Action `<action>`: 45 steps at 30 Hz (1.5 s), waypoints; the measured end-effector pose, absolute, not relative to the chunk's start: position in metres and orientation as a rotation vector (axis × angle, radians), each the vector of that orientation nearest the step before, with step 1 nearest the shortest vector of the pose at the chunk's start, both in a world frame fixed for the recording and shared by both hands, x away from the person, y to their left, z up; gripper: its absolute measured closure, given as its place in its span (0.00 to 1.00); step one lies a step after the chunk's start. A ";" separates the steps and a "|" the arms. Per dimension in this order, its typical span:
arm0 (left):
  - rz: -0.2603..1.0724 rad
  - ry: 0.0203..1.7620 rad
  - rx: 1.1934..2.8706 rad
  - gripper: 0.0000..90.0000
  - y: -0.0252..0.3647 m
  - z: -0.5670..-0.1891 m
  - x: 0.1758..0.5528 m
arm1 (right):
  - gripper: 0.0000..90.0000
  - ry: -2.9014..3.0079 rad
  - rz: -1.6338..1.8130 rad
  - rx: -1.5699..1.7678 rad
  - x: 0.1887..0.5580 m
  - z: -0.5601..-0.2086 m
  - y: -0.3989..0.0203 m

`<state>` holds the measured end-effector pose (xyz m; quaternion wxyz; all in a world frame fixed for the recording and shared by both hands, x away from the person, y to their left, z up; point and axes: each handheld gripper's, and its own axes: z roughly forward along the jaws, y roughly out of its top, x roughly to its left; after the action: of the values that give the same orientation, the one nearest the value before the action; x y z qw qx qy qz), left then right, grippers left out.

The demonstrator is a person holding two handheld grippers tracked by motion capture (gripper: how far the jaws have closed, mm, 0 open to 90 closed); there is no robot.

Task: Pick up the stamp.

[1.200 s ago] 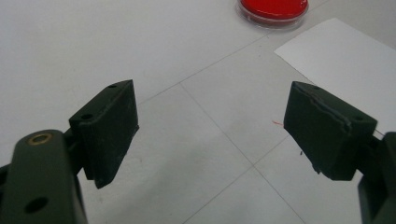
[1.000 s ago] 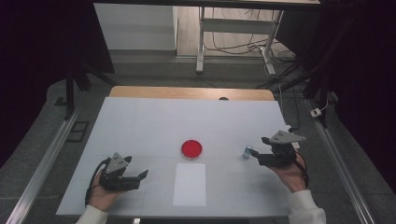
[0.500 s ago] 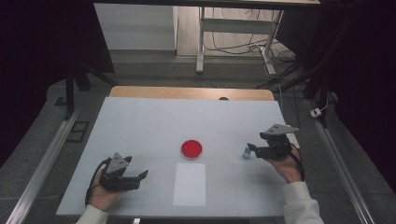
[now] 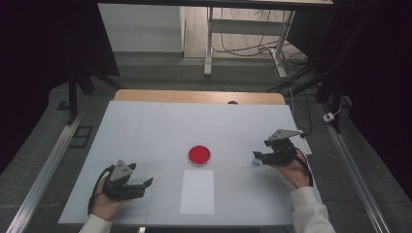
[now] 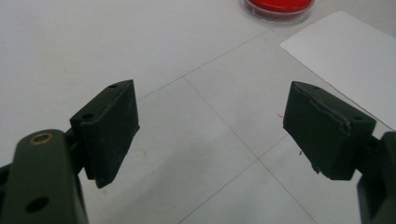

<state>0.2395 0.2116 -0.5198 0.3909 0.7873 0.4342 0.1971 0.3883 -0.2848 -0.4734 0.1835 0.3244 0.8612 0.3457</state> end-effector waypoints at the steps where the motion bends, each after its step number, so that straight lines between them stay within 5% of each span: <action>1: 0.501 1.103 1.999 0.21 0.212 -0.520 0.239 | 0.38 2.430 0.975 0.920 0.388 -0.474 -0.285; 15: 0.504 1.107 2.001 0.21 0.213 -0.521 0.239 | 0.58 2.470 0.955 0.887 0.385 -0.482 -0.284; 24: 0.508 1.109 2.004 0.21 0.213 -0.521 0.239 | 0.81 2.514 0.954 0.859 0.383 -0.484 -0.282; 45: 0.507 1.111 2.008 0.21 0.213 -0.522 0.240 | 0.83 2.456 0.984 0.863 0.380 -0.478 -0.283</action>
<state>0.2397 0.2134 -0.5221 0.3856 0.7883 0.4361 0.1991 0.3801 -0.2831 -0.4783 0.1787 0.3050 0.8684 0.3478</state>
